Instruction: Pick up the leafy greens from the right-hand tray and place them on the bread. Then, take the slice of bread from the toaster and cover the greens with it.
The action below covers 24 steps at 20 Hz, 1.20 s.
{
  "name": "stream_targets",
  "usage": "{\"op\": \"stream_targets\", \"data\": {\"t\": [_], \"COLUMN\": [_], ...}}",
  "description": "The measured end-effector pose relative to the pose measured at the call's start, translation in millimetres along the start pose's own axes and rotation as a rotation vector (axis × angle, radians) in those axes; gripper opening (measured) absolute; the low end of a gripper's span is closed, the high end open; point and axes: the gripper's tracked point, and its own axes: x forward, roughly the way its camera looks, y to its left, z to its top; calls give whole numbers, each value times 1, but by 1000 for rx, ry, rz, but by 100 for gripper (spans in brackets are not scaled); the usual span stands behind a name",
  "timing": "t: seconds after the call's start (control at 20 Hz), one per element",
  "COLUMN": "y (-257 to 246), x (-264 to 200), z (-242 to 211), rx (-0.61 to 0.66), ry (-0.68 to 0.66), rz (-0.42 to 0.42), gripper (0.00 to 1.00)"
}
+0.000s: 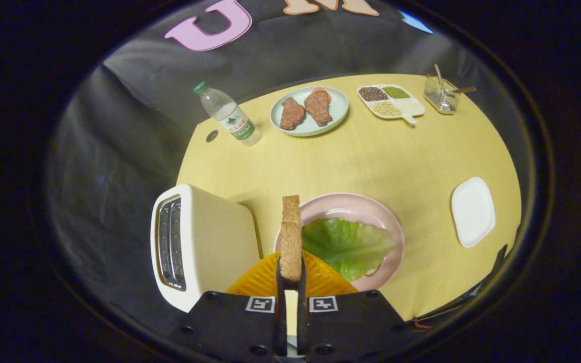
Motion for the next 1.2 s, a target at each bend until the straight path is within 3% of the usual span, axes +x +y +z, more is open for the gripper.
{"op": "stream_targets", "data": {"t": [0.5,1.0,1.2], "y": [-67,-101,-96], "x": [24,20,13], "z": [-22,-33,-38], "rx": [67,84,45], "ry": [47,110,128], "rz": [-101,-205,-202], "gripper": [15,65,100]}}
